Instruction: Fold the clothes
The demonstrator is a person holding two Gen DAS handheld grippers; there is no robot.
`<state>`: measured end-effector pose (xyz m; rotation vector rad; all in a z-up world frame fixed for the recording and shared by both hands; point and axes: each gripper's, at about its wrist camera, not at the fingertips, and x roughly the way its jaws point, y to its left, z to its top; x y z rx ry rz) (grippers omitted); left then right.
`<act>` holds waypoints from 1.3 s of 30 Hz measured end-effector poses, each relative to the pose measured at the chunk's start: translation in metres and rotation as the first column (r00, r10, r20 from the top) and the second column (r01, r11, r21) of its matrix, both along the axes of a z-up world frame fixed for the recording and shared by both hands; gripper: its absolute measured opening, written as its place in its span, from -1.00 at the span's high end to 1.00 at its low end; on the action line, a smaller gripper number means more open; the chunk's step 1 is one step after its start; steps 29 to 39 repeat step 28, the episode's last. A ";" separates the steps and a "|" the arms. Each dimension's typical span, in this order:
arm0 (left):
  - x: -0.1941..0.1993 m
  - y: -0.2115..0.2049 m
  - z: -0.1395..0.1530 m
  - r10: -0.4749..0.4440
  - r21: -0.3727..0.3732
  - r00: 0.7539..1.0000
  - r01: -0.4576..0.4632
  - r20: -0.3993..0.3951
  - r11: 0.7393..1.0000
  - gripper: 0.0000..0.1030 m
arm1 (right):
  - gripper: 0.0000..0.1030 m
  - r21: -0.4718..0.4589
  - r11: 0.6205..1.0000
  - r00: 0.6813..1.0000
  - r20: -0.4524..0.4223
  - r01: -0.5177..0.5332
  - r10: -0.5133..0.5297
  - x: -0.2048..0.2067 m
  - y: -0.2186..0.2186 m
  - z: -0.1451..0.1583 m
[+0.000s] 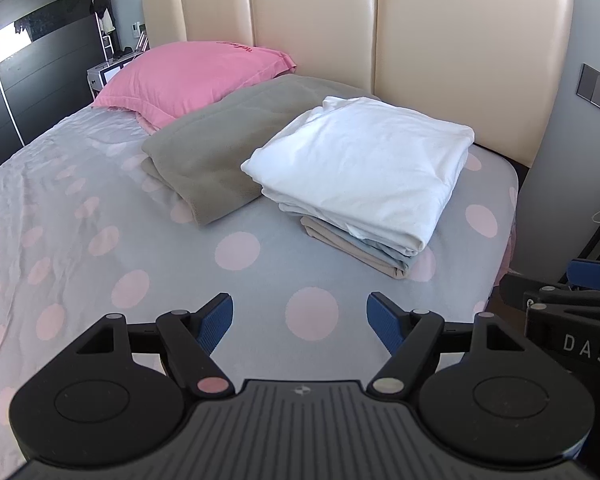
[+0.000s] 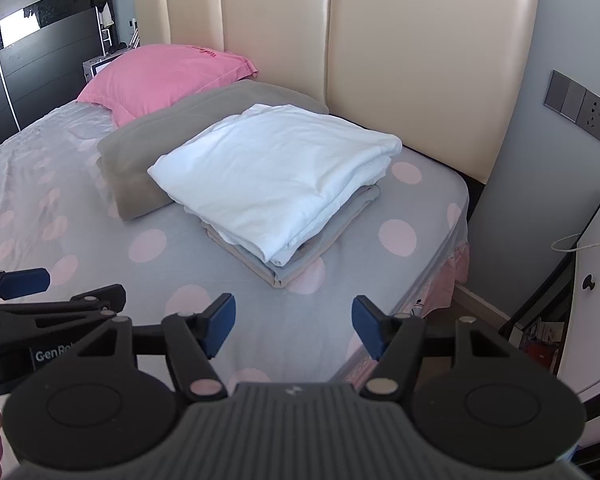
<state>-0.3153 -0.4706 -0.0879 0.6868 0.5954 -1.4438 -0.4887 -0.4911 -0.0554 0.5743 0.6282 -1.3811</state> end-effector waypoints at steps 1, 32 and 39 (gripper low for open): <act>-0.001 0.000 0.000 -0.002 0.001 1.000 0.002 0.001 1.000 -0.42 | -0.31 -0.001 1.000 1.000 0.000 -0.001 0.001 0.000 0.000 0.000; -0.008 0.005 -0.001 -0.016 -0.018 1.000 0.016 -0.005 1.000 -0.42 | -0.32 -0.010 1.000 1.000 -0.014 0.004 -0.004 -0.003 0.006 0.000; -0.008 0.005 -0.001 -0.016 -0.018 1.000 0.016 -0.005 1.000 -0.42 | -0.32 -0.010 1.000 1.000 -0.014 0.004 -0.004 -0.003 0.006 0.000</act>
